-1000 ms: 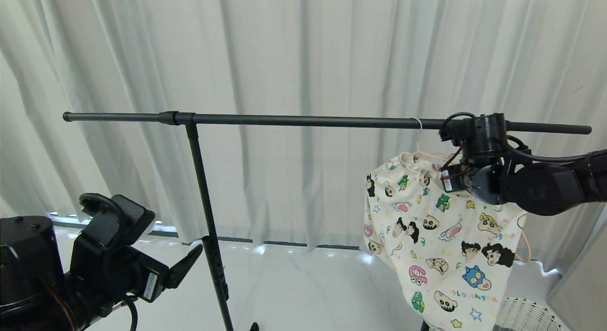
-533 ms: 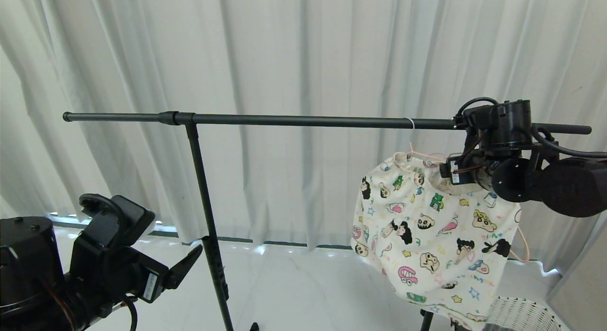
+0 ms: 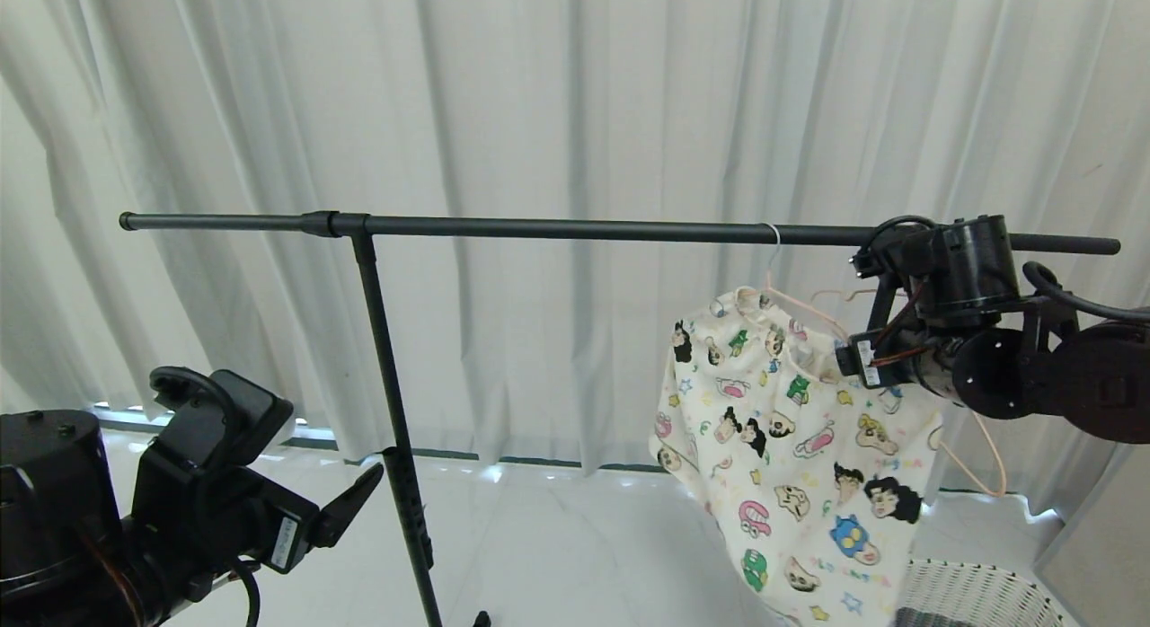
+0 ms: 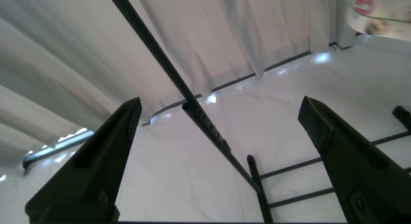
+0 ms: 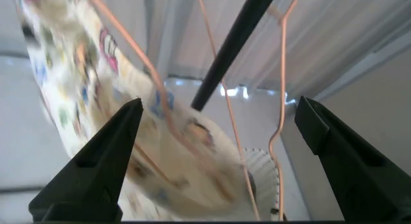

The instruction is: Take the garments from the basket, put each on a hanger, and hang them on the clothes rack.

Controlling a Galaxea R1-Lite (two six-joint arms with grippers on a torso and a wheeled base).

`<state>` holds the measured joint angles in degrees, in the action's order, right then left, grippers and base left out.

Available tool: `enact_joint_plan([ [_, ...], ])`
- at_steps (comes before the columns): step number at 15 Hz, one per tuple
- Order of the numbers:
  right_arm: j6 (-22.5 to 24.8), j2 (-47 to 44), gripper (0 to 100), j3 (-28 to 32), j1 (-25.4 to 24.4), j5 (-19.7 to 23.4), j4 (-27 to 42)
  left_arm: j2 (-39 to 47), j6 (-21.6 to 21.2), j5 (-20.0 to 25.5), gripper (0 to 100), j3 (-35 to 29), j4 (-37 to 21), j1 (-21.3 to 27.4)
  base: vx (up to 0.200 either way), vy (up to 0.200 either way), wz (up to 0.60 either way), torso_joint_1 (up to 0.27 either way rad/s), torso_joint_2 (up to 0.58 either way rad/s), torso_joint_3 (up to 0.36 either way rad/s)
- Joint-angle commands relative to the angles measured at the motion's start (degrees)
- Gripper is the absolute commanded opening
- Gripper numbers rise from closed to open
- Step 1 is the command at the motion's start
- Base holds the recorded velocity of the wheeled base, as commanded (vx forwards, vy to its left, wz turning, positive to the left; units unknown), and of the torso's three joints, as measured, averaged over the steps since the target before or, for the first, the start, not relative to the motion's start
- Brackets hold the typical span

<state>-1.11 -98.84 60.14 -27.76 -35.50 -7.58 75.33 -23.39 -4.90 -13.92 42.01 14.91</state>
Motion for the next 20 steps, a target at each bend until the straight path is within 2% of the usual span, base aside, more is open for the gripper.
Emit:
enact_joint_plan([
  [1,0.2,0.0,100,-0.5,-0.1,2.6,2.2,-0.1,-0.1,0.0,100,-0.1,0.0,0.0,0.0,0.0,0.0,0.0,0.0,0.0],
  [5,0.8,0.1,100,-0.3,-0.1,6.6,2.6,-0.1,-0.2,0.0,100,-0.1,0.0,0.0,0.0,0.0,0.0,0.0,0.0,0.0],
  [7,0.4,2.4,100,-0.7,-0.5,10.5,2.7,-0.1,-0.2,0.0,100,-0.1,0.0,0.0,0.0,0.0,0.0,0.0,0.0,0.0],
  [9,0.1,4.9,100,-0.6,-1.0,11.4,3.7,-0.1,-0.2,0.0,100,0.0,0.0,-0.1,0.0,0.0,0.0,0.0,0.0,0.0],
  [12,0.3,14.6,100,1.7,1.1,11.5,21.2,-0.1,-0.1,-0.4,100,0.0,0.0,-0.8,0.0,0.0,0.0,0.0,0.0,0.0],
  [13,0.3,16.8,100,2.2,2.0,11.5,24.9,-0.3,-0.1,-0.4,100,0.0,0.0,-1.1,0.0,0.0,0.0,0.0,0.0,0.0],
  [17,0.6,22.8,100,1.7,4.2,11.5,31.0,-0.8,0.0,-0.4,100,0.0,0.0,-2.7,-0.15,0.0,0.0,0.008,0.0,0.002],
  [20,0.6,23.3,100,1.6,4.2,10.5,32.2,-1.0,0.2,-0.4,100,0.0,0.0,-5.4,-0.2,0.0,0.0,-0.009,0.0,0.006],
])
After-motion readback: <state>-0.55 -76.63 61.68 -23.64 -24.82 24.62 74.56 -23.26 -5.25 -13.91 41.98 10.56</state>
